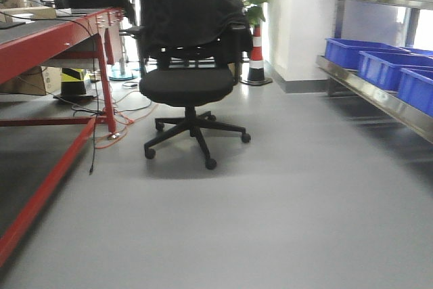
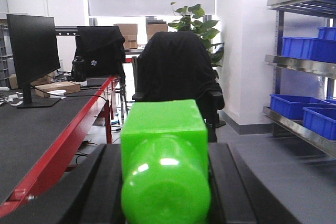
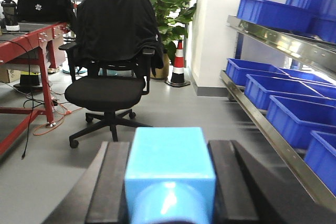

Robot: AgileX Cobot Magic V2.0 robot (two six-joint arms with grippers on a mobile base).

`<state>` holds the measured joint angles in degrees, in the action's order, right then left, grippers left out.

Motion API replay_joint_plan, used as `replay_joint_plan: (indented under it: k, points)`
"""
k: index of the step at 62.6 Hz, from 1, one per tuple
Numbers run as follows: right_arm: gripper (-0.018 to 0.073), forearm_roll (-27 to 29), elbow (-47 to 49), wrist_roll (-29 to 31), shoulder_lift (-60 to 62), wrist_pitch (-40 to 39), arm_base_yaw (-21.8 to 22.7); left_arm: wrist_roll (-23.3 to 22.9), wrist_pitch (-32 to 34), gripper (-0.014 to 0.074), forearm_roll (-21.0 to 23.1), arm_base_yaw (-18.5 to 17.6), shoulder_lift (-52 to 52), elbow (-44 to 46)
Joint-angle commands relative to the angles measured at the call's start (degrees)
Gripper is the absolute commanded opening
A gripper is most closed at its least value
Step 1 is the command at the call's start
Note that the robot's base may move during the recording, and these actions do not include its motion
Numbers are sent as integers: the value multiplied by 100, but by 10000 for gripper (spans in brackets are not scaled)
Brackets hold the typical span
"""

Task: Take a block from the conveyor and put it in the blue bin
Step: 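Drive the base away from the conveyor holding both blocks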

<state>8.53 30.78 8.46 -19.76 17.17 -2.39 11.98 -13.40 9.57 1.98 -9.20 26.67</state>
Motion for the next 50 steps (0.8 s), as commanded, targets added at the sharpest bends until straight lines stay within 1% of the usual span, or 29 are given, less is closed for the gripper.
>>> replay_joint_plan:
  k: [1,50]
  points:
    - [-162,-79,47,25,32,-112,-6,-4,111,-111,37,-37,23,-11]
    - [-162,-79,47,25,32,-133,-6,-4,111,-111,37,-37,23,-11]
